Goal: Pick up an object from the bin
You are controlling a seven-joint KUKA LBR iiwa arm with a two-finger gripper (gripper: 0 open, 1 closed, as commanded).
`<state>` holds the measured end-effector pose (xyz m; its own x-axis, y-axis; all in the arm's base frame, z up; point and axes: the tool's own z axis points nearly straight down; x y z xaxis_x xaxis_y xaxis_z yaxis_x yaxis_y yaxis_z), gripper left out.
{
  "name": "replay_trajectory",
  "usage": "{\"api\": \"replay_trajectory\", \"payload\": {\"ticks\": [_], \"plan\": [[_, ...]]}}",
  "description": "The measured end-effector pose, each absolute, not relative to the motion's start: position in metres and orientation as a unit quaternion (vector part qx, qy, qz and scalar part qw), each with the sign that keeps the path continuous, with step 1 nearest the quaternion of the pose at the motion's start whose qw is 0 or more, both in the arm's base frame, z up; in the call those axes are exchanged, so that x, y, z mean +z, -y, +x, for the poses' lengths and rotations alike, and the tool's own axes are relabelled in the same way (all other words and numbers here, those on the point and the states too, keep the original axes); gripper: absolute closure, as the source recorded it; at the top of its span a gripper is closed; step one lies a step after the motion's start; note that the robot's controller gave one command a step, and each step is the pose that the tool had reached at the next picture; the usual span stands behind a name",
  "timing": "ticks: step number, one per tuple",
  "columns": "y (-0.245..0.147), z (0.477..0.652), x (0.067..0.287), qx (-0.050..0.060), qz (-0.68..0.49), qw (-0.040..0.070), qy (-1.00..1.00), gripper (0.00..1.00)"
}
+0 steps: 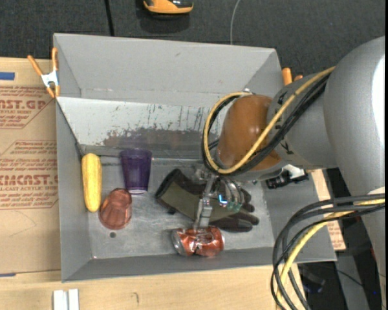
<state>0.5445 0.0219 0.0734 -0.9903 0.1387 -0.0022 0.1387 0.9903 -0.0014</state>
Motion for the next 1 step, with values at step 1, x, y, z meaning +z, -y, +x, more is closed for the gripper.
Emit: {"api": "replay_trajectory", "payload": {"ticks": [1], "plan": [[-0.0377,0.5492,0.0727,0.002,0.043,0.002,-0.999,1.0]]}}
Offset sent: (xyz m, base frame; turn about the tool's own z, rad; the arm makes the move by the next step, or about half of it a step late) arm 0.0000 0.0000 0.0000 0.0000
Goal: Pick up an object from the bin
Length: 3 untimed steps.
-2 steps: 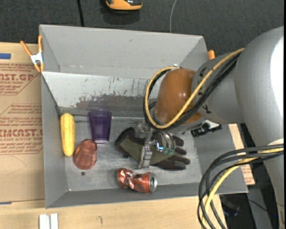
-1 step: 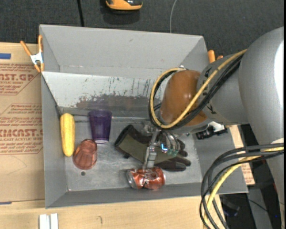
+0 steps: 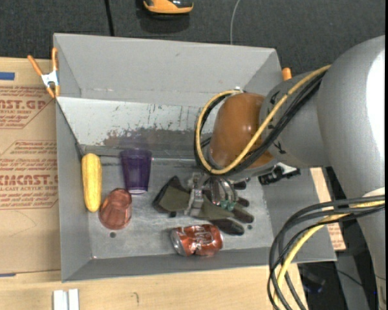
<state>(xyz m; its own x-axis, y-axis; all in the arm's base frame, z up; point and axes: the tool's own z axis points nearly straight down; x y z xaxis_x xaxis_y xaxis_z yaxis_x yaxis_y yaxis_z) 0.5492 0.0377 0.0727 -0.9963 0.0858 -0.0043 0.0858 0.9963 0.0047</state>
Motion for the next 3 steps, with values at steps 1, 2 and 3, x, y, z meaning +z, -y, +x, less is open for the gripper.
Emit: {"api": "replay_trajectory", "payload": {"ticks": [1,2,3], "plan": [[-0.038,0.549,0.073,0.002,0.043,0.002,-0.999,1.0],[-0.038,0.548,0.076,0.002,0.043,-0.001,-0.999,1.0],[-0.038,0.547,0.094,0.002,0.043,-0.003,-0.999,1.0]]}}
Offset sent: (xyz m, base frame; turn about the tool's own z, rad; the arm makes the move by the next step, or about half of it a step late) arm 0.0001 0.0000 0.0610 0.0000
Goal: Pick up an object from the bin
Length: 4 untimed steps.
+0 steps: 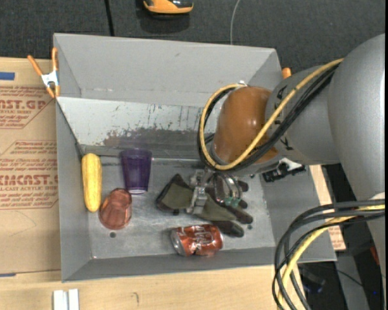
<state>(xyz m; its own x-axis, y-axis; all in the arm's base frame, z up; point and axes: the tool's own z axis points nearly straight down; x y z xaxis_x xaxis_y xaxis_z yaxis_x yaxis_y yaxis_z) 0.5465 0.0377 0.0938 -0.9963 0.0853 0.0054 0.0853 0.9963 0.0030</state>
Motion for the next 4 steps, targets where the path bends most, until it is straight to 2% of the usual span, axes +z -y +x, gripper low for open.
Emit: {"api": "replay_trajectory", "payload": {"ticks": [3,4], "plan": [[-0.038,0.548,0.154,-0.001,-0.043,-0.002,0.999,1.0],[-0.038,0.548,0.163,-0.001,-0.042,-0.002,0.999,1.0]]}}
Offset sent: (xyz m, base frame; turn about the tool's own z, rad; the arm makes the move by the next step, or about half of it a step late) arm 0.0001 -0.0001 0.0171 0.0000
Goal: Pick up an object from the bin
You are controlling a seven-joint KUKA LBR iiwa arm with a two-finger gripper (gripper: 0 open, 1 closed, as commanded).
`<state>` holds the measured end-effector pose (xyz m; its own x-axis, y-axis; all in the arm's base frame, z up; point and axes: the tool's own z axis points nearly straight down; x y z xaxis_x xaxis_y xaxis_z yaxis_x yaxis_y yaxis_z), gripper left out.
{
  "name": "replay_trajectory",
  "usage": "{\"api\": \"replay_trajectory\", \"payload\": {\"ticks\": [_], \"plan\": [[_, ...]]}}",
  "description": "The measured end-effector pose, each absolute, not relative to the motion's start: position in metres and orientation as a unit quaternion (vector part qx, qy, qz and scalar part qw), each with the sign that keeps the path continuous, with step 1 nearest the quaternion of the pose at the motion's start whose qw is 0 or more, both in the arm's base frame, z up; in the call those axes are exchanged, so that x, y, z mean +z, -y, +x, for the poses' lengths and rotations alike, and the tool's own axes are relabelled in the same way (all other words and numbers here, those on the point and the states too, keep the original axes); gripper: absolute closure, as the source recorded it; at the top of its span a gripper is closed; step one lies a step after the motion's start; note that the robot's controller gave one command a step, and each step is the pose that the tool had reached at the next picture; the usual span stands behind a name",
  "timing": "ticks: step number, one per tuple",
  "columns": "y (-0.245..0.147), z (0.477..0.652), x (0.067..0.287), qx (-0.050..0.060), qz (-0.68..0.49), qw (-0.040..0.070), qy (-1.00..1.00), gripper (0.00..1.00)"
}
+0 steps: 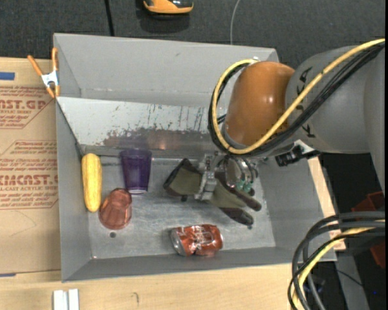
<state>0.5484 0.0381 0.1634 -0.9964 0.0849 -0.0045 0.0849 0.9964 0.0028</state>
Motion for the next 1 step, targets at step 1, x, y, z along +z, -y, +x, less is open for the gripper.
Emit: {"api": "replay_trajectory", "payload": {"ticks": [1], "plan": [[-0.0382,0.5479,0.1703,0.001,0.043,0.001,-0.999,1.0]]}}
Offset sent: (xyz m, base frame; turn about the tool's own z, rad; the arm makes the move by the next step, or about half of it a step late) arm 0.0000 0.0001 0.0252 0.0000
